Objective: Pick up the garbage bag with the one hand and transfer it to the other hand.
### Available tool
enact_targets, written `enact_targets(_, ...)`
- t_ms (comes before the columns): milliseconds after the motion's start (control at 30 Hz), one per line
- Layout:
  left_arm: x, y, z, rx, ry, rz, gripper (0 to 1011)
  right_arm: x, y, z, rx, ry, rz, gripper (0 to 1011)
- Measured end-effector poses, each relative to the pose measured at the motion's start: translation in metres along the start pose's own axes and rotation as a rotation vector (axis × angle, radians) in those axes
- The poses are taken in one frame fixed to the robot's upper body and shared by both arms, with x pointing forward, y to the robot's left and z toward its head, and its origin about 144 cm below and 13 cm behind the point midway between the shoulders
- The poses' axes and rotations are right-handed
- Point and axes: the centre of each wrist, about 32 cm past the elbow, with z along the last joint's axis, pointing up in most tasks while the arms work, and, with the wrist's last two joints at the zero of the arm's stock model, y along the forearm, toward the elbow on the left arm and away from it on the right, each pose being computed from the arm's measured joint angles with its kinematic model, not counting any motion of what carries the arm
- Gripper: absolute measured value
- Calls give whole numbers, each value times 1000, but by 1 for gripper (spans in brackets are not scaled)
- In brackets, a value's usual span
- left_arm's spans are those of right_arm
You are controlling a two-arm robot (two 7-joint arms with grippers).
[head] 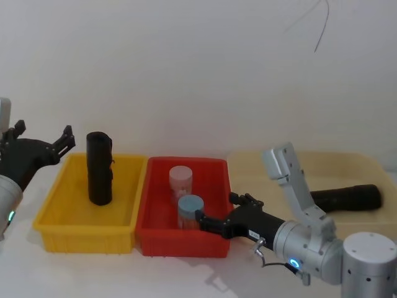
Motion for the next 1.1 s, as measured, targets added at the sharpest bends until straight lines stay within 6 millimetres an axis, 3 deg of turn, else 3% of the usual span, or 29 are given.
enact_targets(433, 4, 2, 0, 2, -4, 23, 1001, 24, 19, 3, -26, -42, 67, 1001)
enact_targets(1100, 6, 3, 1, 3, -6, 32, 1001, 44, 42, 7, -41, -61, 109, 1001)
